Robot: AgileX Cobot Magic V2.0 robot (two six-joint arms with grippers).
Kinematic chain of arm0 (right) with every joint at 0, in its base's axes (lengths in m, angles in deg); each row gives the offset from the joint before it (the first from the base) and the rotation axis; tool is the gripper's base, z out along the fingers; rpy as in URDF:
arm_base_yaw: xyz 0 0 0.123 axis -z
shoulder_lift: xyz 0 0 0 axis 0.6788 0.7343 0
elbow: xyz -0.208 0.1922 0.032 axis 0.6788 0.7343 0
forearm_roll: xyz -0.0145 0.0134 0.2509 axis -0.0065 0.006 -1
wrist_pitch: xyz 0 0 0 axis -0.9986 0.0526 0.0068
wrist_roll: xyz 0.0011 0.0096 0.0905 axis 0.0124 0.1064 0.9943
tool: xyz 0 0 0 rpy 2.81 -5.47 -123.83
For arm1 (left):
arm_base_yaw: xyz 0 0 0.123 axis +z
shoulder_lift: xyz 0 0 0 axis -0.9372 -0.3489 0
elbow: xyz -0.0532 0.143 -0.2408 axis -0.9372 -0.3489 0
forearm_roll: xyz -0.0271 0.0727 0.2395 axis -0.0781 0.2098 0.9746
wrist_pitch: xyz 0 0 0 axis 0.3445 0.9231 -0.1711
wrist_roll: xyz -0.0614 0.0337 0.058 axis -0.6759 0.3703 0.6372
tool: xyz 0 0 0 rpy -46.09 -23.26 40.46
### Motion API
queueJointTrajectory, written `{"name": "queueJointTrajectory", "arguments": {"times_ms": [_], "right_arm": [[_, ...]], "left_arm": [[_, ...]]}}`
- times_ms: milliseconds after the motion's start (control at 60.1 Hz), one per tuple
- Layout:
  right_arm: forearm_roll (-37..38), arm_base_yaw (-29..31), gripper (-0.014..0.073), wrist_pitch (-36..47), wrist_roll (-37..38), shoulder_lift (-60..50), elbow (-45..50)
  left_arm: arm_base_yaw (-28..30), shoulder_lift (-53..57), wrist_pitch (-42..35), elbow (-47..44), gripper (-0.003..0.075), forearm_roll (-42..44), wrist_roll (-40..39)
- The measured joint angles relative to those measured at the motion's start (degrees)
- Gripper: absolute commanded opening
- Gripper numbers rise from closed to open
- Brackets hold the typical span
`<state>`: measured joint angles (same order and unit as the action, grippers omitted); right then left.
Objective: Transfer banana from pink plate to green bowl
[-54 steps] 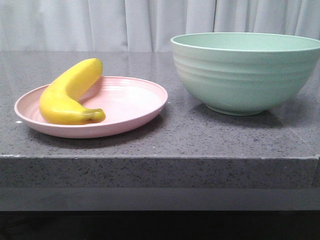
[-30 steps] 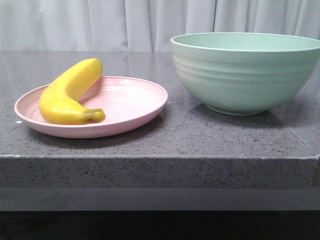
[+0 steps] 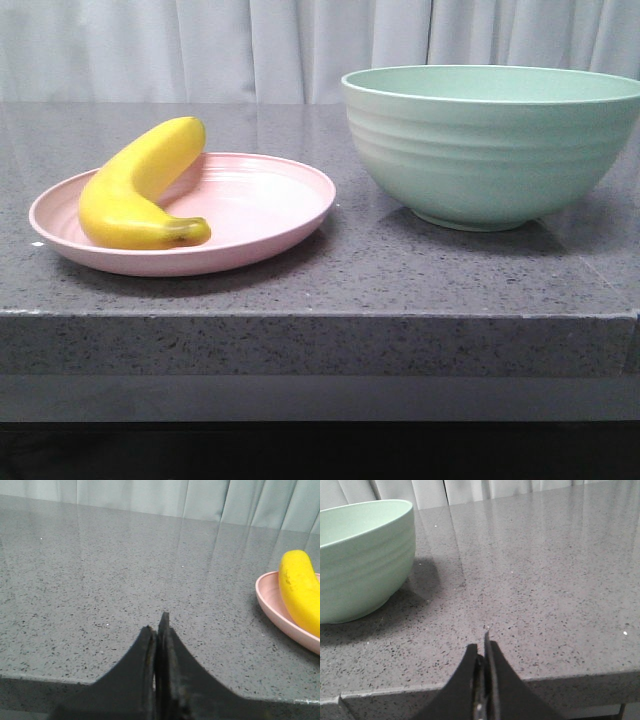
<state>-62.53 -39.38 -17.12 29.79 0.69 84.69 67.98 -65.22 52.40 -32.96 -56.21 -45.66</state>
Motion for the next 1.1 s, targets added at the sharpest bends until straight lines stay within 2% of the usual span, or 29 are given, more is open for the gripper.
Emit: {"name": "queueJointTrajectory", "arguments": {"times_ms": [848, 998, 1098], "right_arm": [[0.0, 0.0, -0.0069, -0.11, 0.0, 0.0, 0.0], [0.35, 0.0, -0.0069, -3.86, -0.13, 0.0, -1.11], [1.71, 0.0, -0.0069, -6.79, -1.41, 1.51, -5.91]], "left_arm": [[0.0, 0.0, -0.3, 0.0, -0.002, 0.0, 0.0], [0.0, 0.0, -1.42, 0.1, -0.002, 0.0, 0.0], [0.0, 0.0, -1.42, 0.8, -0.002, -0.04, 0.0]]}}
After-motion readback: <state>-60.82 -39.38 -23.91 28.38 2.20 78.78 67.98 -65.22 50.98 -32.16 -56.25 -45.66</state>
